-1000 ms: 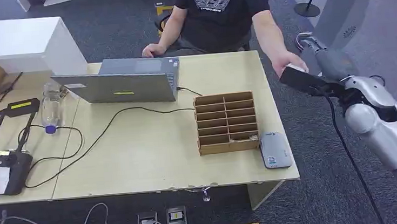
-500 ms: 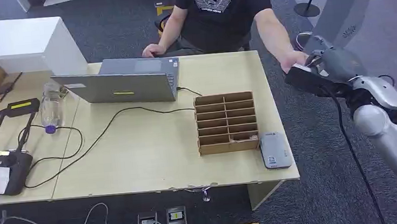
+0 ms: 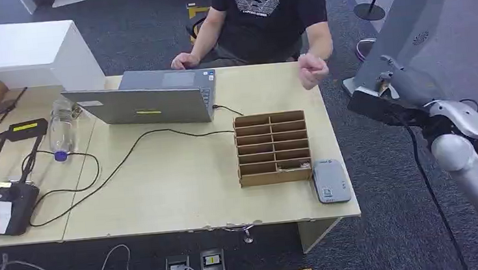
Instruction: Pass the card to the sensor for recognition and then transmit it.
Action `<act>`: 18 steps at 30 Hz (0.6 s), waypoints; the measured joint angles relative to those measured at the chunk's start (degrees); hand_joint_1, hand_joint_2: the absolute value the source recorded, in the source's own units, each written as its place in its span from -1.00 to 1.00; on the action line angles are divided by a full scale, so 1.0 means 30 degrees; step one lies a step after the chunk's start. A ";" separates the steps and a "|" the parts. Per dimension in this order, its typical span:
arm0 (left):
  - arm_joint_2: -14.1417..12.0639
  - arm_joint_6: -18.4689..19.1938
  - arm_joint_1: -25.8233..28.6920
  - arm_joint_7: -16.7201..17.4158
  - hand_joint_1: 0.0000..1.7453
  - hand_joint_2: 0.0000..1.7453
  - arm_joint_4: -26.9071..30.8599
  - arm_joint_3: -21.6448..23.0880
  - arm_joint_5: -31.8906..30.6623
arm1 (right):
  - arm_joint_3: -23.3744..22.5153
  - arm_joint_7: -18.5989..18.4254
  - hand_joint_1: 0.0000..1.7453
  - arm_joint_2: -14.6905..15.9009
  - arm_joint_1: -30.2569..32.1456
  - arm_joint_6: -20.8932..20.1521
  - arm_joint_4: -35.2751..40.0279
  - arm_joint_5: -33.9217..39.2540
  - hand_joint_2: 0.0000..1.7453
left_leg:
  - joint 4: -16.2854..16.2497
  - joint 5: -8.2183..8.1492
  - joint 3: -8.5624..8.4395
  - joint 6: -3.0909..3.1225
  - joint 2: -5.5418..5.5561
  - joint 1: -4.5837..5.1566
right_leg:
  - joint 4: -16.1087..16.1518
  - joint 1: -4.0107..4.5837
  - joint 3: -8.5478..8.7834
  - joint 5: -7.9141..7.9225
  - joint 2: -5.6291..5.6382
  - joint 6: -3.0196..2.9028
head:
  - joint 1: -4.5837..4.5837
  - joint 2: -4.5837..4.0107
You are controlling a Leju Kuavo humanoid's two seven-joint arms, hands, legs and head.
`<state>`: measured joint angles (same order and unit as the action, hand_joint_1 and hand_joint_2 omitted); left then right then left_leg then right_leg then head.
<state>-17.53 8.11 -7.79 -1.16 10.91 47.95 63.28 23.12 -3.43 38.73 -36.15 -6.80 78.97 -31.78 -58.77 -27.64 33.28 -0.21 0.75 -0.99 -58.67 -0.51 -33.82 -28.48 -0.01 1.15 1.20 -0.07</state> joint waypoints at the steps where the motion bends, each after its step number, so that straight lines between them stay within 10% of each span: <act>1: 0.0000 -0.0037 -0.0004 -0.0007 -1.00 -1.00 0.0000 0.0000 0.0058 | 0.0000 -0.0007 1.00 0.0015 0.0124 0.0022 0.0007 0.0161 1.00 | 0.0000 0.0000 0.0000 0.0000 0.0000 0.0000 | 0.0001 0.0000 0.0001 0.0000 -0.0001 0.0000 | 0.0000 0.0000; 18: 0.0109 -0.0554 -0.0041 0.0736 -1.00 -1.00 0.0000 0.0175 0.0495 | 0.0926 -0.1479 1.00 0.0036 0.5081 0.1924 0.1858 0.2098 1.00 | 0.0006 -0.0011 0.0006 -0.0014 0.0004 -0.0007 | -0.0005 0.0004 0.0000 -0.0013 -0.0006 -0.0011 | 0.0000 0.0000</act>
<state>-17.20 6.45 -7.91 1.05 10.91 48.48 64.76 25.90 -7.87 38.84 -20.91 -1.03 84.54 -25.49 -58.75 -27.67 33.30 -0.25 0.77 -1.01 -58.68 -0.50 -33.82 -28.51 -0.03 1.11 1.20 -0.07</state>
